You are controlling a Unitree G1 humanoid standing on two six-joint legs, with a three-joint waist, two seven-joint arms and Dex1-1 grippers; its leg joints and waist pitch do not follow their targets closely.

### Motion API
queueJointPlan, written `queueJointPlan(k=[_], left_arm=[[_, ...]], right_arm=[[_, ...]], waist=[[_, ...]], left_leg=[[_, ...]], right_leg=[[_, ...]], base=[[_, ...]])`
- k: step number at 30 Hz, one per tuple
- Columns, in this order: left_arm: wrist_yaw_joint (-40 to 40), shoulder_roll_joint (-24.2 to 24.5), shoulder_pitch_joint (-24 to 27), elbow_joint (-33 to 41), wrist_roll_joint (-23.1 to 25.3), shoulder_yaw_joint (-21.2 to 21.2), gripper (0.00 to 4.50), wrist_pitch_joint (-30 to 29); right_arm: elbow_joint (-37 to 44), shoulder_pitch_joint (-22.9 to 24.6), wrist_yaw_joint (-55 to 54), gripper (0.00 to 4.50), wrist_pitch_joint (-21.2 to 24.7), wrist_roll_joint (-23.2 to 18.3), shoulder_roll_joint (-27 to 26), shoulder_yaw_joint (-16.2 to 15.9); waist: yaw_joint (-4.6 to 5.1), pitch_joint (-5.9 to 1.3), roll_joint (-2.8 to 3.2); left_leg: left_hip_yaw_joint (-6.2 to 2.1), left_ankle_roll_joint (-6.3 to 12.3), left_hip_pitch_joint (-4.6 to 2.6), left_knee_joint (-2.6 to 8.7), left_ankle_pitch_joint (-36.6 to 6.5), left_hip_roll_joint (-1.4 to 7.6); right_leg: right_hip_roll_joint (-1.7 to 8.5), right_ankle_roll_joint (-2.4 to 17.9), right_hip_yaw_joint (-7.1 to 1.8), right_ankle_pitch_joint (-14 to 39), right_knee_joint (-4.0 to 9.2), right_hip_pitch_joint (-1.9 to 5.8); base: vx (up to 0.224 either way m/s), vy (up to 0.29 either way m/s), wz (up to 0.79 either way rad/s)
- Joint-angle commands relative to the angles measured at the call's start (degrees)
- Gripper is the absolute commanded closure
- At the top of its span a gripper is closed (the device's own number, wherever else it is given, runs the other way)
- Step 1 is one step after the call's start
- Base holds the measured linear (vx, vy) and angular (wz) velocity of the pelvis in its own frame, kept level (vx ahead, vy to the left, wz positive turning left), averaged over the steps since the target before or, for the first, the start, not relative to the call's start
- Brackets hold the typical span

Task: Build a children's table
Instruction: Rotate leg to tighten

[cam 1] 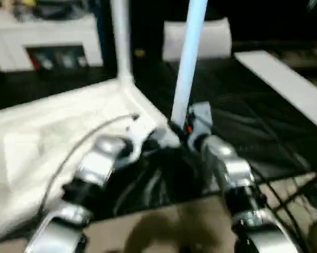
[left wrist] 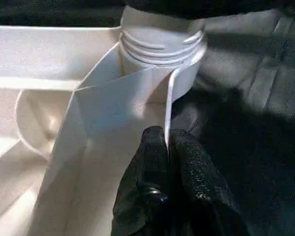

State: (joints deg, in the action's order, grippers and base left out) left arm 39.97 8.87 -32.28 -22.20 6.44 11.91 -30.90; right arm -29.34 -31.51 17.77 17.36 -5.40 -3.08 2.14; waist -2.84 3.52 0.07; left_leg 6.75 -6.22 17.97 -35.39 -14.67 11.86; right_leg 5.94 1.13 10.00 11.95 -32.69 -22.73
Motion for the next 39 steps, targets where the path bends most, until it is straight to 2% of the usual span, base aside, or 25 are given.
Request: queueJointPlan(k=[1, 2, 3, 4, 5, 7, 8, 10, 11, 12, 13, 14, 15, 16, 17, 18, 19, 20, 22, 23, 24, 30, 34, 35, 39], left_arm=[[-5.6, -1.2, -2.6, 1.6, 0.6, -1.1, 4.5, 0.5], [-5.4, -1.1, -2.6, 1.8, 0.5, -1.0, 4.5, 0.8], [-5.1, -0.8, -2.4, 2.1, 0.4, -0.8, 4.5, 1.0], [-4.9, -0.6, -2.4, 2.3, 0.3, -0.7, 4.5, 1.0], [-3.0, 0.7, -1.8, 3.0, 0.3, -0.1, 4.5, 2.2], [-0.3, 2.4, -1.0, 3.9, 0.2, 0.5, 4.5, 3.6], [0.7, 3.0, -0.7, 4.2, 0.1, 0.6, 4.5, 3.9], [2.8, 4.4, -0.2, 4.6, -0.6, 1.1, 4.5, 5.1], [4.4, 5.9, 0.2, 4.8, -0.8, 1.6, 4.5, 5.6], [4.9, 6.3, 0.3, 4.8, -0.9, 1.8, 4.5, 5.8], [6.4, 7.4, 0.6, 4.9, -1.0, 2.1, 4.5, 6.1], [9.6, 9.3, 1.0, 5.0, -1.6, 2.8, 4.5, 7.4], [11.4, 10.3, 1.2, 5.1, -2.0, 3.2, 4.5, 8.2], [11.6, 10.4, 1.3, 5.1, -2.1, 3.2, 4.5, 8.3], [15.1, 12.2, 1.4, 4.5, -2.2, 4.2, 4.5, 10.4], [16.4, 12.8, 1.5, 4.2, -2.3, 4.6, 4.5, 11.2], [18.3, 13.6, 1.5, 3.8, -2.4, 5.1, 4.5, 12.6], [19.3, 14.1, 1.5, 3.5, -2.5, 5.4, 4.5, 13.5], [23.4, 15.7, 1.5, 2.6, -3.0, 6.5, 4.5, 16.2], [24.3, 16.2, 1.4, 2.4, -3.0, 6.9, 4.5, 17.3], [26.7, 17.3, 1.3, 1.8, -2.9, 7.7, 4.5, 19.5], [36.2, 20.6, -0.5, -1.7, -3.9, 10.1, 4.5, 26.5], [40.3, 21.7, -1.5, -3.0, -3.5, 11.4, 4.5, 29.4], [41.3, 21.9, -1.8, -3.3, -3.5, 11.8, 4.5, 30.2], [43.8, 22.2, -2.5, -4.2, -3.8, 12.8, 4.5, 32.4]], right_arm=[[-1.7, 1.2, 3.3, 1.79, 1.5, -2.7, -4.9, -4.2], [-1.3, 1.4, 3.5, 1.67, 1.0, -2.5, -4.8, -4.3], [-0.9, 1.7, 3.7, 1.67, 0.5, -2.3, -4.6, -4.5], [-0.6, 2.0, 3.8, 1.46, 0.2, -2.2, -4.4, -4.7], [1.0, 3.0, 4.8, 1.46, -0.7, -1.9, -3.3, -4.9], [2.7, 4.2, 7.1, 1.33, -2.2, -1.9, -1.5, -5.1], [3.2, 4.6, 7.9, 1.11, -2.9, -2.0, -0.8, -5.2], [4.4, 5.3, 9.7, 0.96, -3.5, -2.1, 0.6, -4.5], [5.9, 6.2, 11.9, 0.89, -3.8, -2.6, 2.4, -4.3], [6.3, 6.4, 12.5, 0.78, -3.8, -2.7, 2.9, -4.2], [7.3, 6.9, 14.6, 0.67, -4.1, -3.0, 4.4, -4.4], [8.7, 7.8, 18.9, 0.58, -4.5, -3.6, 7.6, -5.0], [9.5, 8.2, 21.2, 0.52, -4.6, -3.9, 9.3, -5.4], [9.6, 8.3, 21.5, 0.44, -4.7, -3.9, 9.5, -5.4], [10.5, 8.6, 26.4, 0.34, -5.5, -4.7, 12.8, -5.6], [10.7, 8.7, 28.0, 0.14, -5.7, -4.9, 13.9, -5.6], [11.0, 8.6, 30.6, 0.14, -5.8, -5.4, 15.4, -5.8], [11.1, 8.6, 32.0, 0.07, -5.7, -5.7, 16.3, -5.9], [11.0, 8.3, 37.7, 0.03, -6.5, -5.6, 19.7, -7.4], [10.9, 8.2, 38.9, 0.03, -6.8, -5.5, 20.4, -7.7], [10.5, 7.8, 41.1, 0.03, -7.2, -5.4, 21.8, -8.2], [9.1, 5.7, 51.6, 0.03, -8.1, -5.9, 27.0, -11.1], [8.0, 4.8, 55.2, 0.03, -8.6, -6.6, 27.5, -11.9], [7.8, 4.6, 56.3, 0.2, -8.5, -6.9, 27.5, -12.3], [7.0, 3.8, 58.2, 0.33, -9.2, -7.2, 27.3, -13.2]], waist=[[-0.01, -3.85, 0.03], [0.34, -3.54, -0.27], [0.54, -3.48, -0.63], [0.78, -3.56, -0.56], [0.87, -3.81, -0.33], [0.86, -4.13, -0.24], [0.71, -4.32, -0.48], [0.45, -4.58, -0.4], [0.26, -4.93, -0.37], [0.07, -5.12, -0.21], [-0.09, -5.35, -0.49], [-0.29, -5.29, -0.13], [-0.64, -5.2, -0.21], [-0.68, -5.12, -0.22], [-0.86, -4.94, -0.26], [-1.13, -4.85, -0.47], [-1.33, -4.49, -0.33], [-1.38, -4.36, -0.42], [-2.11, -4.16, -0.46], [-2.31, -4.1, -0.54], [-2.58, -4.07, -0.46], [-3.37, -4.35, -0.6], [-3.94, -4.64, -0.63], [-4.02, -4.65, -0.61], [-4.31, -4.76, -0.62]], left_leg=[[0.7, 1.95, 1.08, 5.68, -8.3, 0.85], [1.07, 1.96, 1.35, 5.63, -9.4, 0.36], [1.33, 1.99, 0.34, 5.37, -12.3, -0.15], [1.22, 2.18, 0.49, 5.37, -12.5, -0.16], [1.04, 2.74, 1.46, 5.55, -10.7, 0.04], [0.97, 3.25, 1.84, 5.57, -7.3, 0.44], [1.12, 3.76, 1.82, 5.43, -5.5, 0.52], [1.27, 4.31, 2.06, 5.1, -2.4, 0.35], [1.32, 5.04, 2.27, 4.81, 1.0, 0.37], [1.28, 5.55, 2.39, 4.6, 3.1, 0.32], [1.34, 7.7, 2.71, 3.97, 8.7, 0.13], [1.42, 8.38, 2.71, 3.84, 9.4, 0.11], [1.47, 9.7, 2.59, 3.78, 9.1, 0.16], [1.6, 10.07, 2.58, 3.83, 8.4, 0.25], [1.73, 10.03, 2.6, 3.93, 7.3, 0.42], [1.68, 9.68, 2.54, 4.05, 5.8, 0.42], [1.97, 8.18, 2.45, 4.31, 1.6, 0.52], [2.06, 7.36, 2.42, 4.43, 0.4, 0.55], [2.18, 5.17, 2.02, 4.71, -2.6, 0.54], [2.17, 4.92, 1.98, 4.76, -3.2, 0.49], [2.25, 4.4, 1.56, 4.84, -3.9, 0.56], [2.13, 4.26, 1.89, 4.9, -3.4, 0.74], [2.17, 4.03, 1.96, 4.82, -1.9, 0.94], [2.16, 3.94, 1.95, 4.8, -1.8, 0.97], [2.22, 3.56, 2.06, 4.74, -1.4, 0.94]], right_leg=[[3.48, 6.0, -4.07, 12.2, 3.56, 3.89], [2.84, 5.5, -3.99, 15.8, 3.85, 3.77], [2.82, 4.4, -3.99, 23.7, 4.82, 2.8], [3.03, 4.3, -4.08, 25.1, 4.89, 2.78], [3.21, 4.2, -4.2, 24.2, 4.79, 3.3], [3.18, 5.2, -4.48, 18.9, 4.13, 3.32], [3.17, 6.2, -4.62, 16.8, 3.78, 3.24], [3.12, 8.1, -4.9, 13.4, 3.11, 3.21], [3.15, 9.9, -5.05, 8.4, 2.22, 3.36], [3.13, 10.7, -5.05, 5.6, 1.77, 3.45], [2.8, 12.9, -5.08, -1.6, 0.86, 3.38], [2.8, 13.6, -5.07, -2.7, 0.7, 3.22], [2.75, 14.0, -4.94, -2.4, 0.83, 3.18], [2.77, 14.1, -5.01, -1.8, 0.87, 3.15], [2.84, 13.9, -5.01, 0.4, 1.14, 3.07], [2.83, 13.3, -4.84, 2.7, 1.59, 3.31], [2.89, 11.2, -4.87, 9.7, 2.48, 3.14], [2.88, 10.3, -4.89, 12.0, 2.77, 3.19], [2.77, 7.0, -4.79, 18.7, 3.75, 2.97], [2.75, 6.3, -4.73, 20.0, 3.98, 2.93], [2.7, 5.7, -4.79, 21.2, 4.24, 2.52], [2.43, 6.0, -4.72, 19.0, 3.61, 2.7], [2.46, 7.1, -4.78, 16.2, 3.05, 2.76], [2.43, 7.3, -4.79, 15.8, 2.95, 2.74], [2.55, 7.6, -4.77, 15.2, 2.83, 2.89]], base=[[0.0, 0.0, 0.0], [0.0, 0.0, 0.0], [0.0, 0.0, 0.0], [0.0, 0.0, 0.0], [0.0, 0.0, 0.0], [0.0, 0.0, 0.0], [0.0, 0.0, 0.0], [0.0, 0.0, 0.0], [0.0, 0.0, 0.0], [0.0, 0.0, 0.0], [0.056, -0.041, 0.0], [0.0, 0.0, 0.0], [0.0, 0.0, 0.0], [0.0, 0.0, 0.0], [0.0, 0.0, 0.0], [0.0, 0.0, 0.0], [0.0, 0.0, 0.0], [0.0, 0.0, 0.0], [0.0, 0.0, 0.0], [0.0, 0.0, 0.0], [0.0, 0.0, 0.0], [0.0, 0.0, 0.0], [0.0, 0.0, 0.0], [0.0, 0.0, 0.0], [0.0, 0.0, 0.0]])
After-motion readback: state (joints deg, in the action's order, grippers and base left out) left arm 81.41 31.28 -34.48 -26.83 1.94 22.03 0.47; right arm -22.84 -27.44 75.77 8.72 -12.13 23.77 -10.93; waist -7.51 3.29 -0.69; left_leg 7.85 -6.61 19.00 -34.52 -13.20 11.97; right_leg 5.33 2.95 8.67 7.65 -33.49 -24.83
